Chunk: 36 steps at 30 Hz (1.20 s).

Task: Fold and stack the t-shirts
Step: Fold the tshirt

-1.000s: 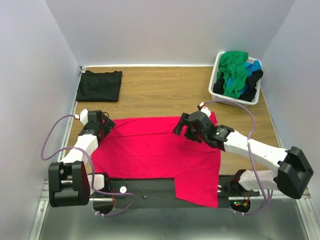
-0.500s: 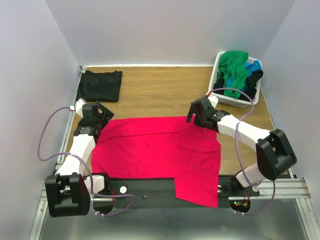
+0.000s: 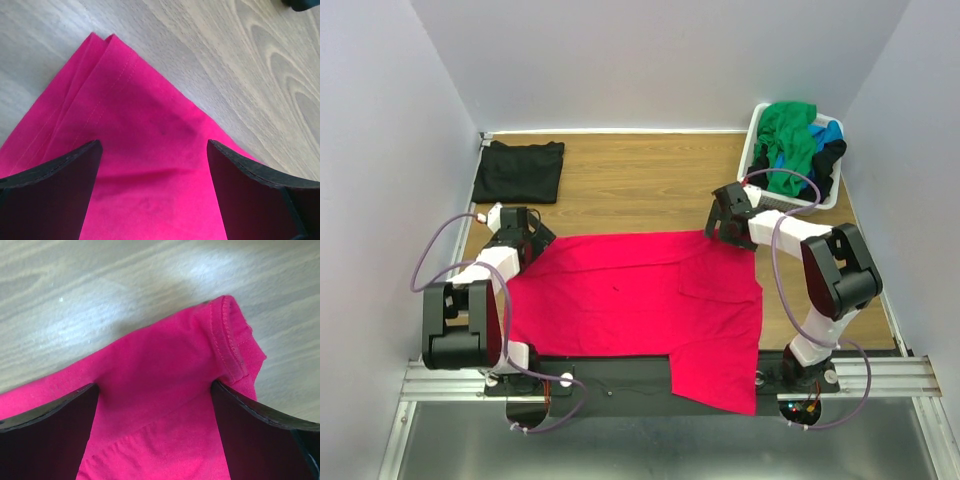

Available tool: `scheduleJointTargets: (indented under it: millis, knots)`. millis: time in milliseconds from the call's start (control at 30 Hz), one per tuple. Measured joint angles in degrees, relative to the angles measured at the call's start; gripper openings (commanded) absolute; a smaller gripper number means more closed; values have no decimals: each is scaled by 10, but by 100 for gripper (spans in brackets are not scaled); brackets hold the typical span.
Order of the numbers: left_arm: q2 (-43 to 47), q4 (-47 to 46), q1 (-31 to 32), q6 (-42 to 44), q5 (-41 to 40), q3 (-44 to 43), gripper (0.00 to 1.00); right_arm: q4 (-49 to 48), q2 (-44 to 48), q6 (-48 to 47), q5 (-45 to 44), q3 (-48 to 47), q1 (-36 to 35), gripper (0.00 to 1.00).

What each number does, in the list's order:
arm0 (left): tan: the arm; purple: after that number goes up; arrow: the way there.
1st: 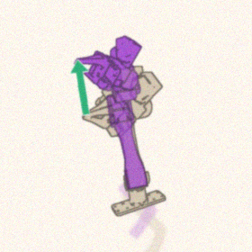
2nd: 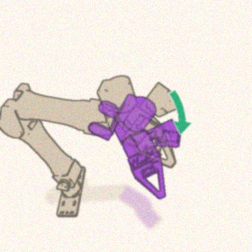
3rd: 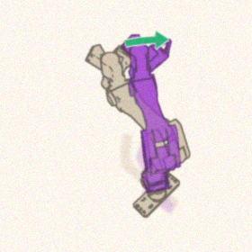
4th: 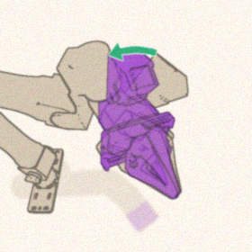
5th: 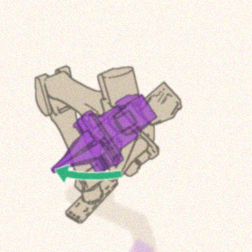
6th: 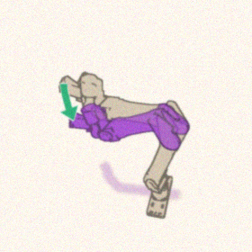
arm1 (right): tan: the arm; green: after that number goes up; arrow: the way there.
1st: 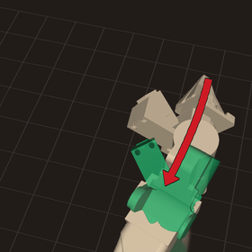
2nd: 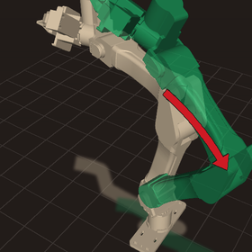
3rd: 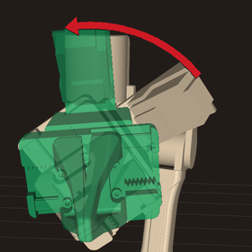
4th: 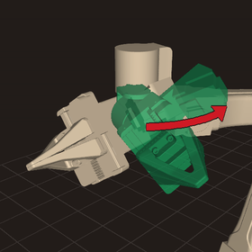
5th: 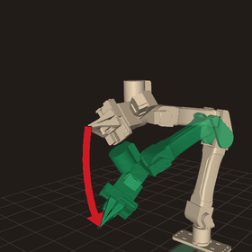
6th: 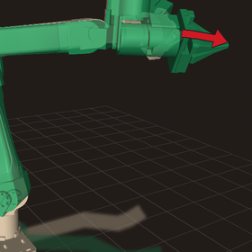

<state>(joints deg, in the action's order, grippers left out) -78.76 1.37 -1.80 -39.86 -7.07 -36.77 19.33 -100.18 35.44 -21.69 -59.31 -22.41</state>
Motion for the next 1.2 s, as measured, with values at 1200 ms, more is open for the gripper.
scheduleJointTargets:
  millis: [1200]
  knots:
    - [-159,23,2,57,16,-235,99,-34,16,-44,63,-45,67,100]
